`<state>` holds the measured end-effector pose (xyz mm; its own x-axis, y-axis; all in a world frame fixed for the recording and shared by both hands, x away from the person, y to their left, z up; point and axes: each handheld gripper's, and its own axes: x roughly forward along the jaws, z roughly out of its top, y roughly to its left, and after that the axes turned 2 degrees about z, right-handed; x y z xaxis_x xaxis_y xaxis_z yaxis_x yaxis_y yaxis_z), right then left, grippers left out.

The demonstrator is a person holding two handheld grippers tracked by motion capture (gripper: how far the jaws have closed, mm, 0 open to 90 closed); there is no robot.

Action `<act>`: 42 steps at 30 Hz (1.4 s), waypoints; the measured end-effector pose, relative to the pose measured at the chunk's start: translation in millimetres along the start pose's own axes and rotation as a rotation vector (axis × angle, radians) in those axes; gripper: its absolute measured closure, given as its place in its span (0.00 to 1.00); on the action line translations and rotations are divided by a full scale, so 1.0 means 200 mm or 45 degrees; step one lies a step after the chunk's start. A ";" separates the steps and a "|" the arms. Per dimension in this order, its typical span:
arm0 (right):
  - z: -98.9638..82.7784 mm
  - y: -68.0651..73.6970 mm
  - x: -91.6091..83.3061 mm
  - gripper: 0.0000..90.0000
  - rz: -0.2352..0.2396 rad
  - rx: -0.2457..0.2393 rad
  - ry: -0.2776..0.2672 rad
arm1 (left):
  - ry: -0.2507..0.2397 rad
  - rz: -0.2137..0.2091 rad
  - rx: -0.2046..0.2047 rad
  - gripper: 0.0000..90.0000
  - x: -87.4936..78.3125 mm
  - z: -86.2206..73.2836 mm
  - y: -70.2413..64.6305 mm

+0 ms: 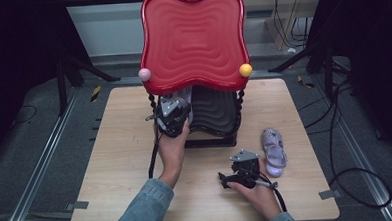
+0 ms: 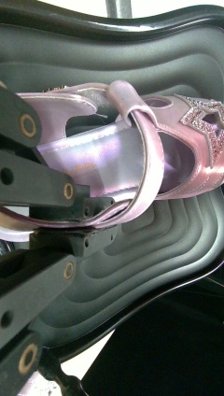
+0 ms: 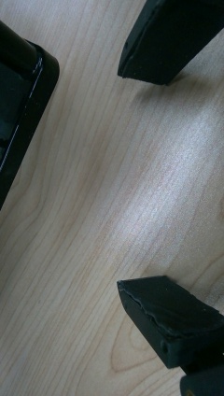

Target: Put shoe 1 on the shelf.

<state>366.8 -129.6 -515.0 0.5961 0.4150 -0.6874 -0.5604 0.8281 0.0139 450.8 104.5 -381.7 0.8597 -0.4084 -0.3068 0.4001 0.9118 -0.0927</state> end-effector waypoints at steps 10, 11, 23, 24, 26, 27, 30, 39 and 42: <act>0.00 0.00 0.00 0.02 0.001 0.000 0.001 | 0.003 0.010 -0.029 0.96 0.02 -0.01 0.00; 0.00 0.00 0.00 0.02 0.001 0.000 0.001 | 0.003 0.010 -0.029 0.96 0.02 -0.01 0.00; 0.00 0.00 0.00 0.02 0.002 -0.002 0.000 | 0.010 0.012 -0.048 0.95 0.05 -0.03 -0.03; 0.00 0.00 0.00 0.02 0.002 -0.001 0.001 | 0.012 0.014 -0.044 0.95 0.05 -0.03 -0.03; 0.00 0.00 0.00 0.02 0.002 -0.002 0.001 | 0.018 0.009 -0.044 0.94 0.06 -0.03 -0.03; 0.00 0.00 0.00 0.02 0.002 -0.002 0.000 | 0.020 0.008 -0.050 0.94 0.06 -0.03 -0.04; 0.00 0.00 0.00 0.02 0.003 -0.002 0.000 | 0.024 0.005 -0.064 0.92 0.07 -0.03 -0.04; 0.00 0.00 0.00 0.02 0.005 -0.003 -0.002 | 0.061 -0.015 -0.061 0.88 0.11 -0.03 -0.05; 0.00 0.00 0.00 0.02 0.005 -0.001 -0.001 | 0.056 -0.018 -0.066 0.87 0.12 -0.03 -0.06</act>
<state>366.4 -130.1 -515.0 0.5944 0.4186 -0.6866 -0.5634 0.8260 0.0158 464.4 84.7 -393.6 0.8390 -0.4199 -0.3462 0.3941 0.9075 -0.1455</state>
